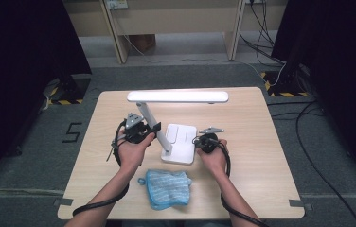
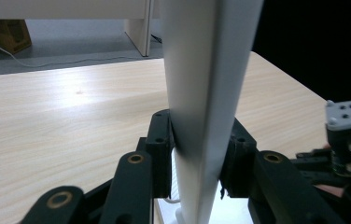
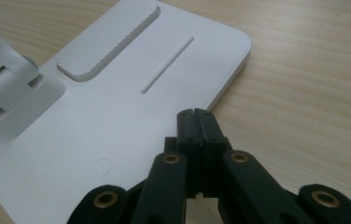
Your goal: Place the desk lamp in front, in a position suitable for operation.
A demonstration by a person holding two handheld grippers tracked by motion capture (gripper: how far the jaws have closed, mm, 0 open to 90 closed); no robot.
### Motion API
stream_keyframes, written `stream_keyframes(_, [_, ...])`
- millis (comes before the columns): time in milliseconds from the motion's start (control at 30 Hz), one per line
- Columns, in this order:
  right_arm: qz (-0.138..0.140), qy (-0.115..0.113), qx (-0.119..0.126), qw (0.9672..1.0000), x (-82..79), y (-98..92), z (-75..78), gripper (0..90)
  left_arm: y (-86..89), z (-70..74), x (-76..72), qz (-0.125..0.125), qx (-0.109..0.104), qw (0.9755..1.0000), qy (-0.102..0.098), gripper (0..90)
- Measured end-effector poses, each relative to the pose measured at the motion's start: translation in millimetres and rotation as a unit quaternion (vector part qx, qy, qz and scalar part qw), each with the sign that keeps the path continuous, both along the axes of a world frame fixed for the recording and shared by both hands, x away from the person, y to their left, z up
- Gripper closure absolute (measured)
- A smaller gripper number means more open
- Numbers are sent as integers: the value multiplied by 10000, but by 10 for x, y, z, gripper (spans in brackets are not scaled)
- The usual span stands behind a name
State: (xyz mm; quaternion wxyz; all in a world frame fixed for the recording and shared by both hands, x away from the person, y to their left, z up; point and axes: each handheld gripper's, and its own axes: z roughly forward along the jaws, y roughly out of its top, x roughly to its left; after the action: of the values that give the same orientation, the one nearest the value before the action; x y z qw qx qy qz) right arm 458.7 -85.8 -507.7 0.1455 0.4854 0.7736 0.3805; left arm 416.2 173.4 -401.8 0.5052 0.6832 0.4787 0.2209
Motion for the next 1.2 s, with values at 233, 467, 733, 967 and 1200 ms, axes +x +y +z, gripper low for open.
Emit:
stream_keyframes(233, [-64, 74, -40, 9999, 35, -11, -36, 900, 15, -9, -35, -116, -54, 9999, -17, 641])
stream_keyframes(467, [-4, -56, -22, 10000, 7, -49, -1, 781, 87, -26, -119, -471, 398, 9966, -544, 332])
stream_keyframes(733, [76, -201, -63, 9997, -109, -189, 70, 654, 399, -197, -372, -762, 610, 9933, -612, 159])
stream_keyframes(967, [25, -260, -66, 9996, -189, -305, 93, 632, 541, -376, -556, -868, 540, 9933, -534, 188])
stream_keyframes(1200, [46, -290, -79, 9995, -267, -377, 98, 623, 530, -505, -657, -1076, 566, 9915, -474, 227])
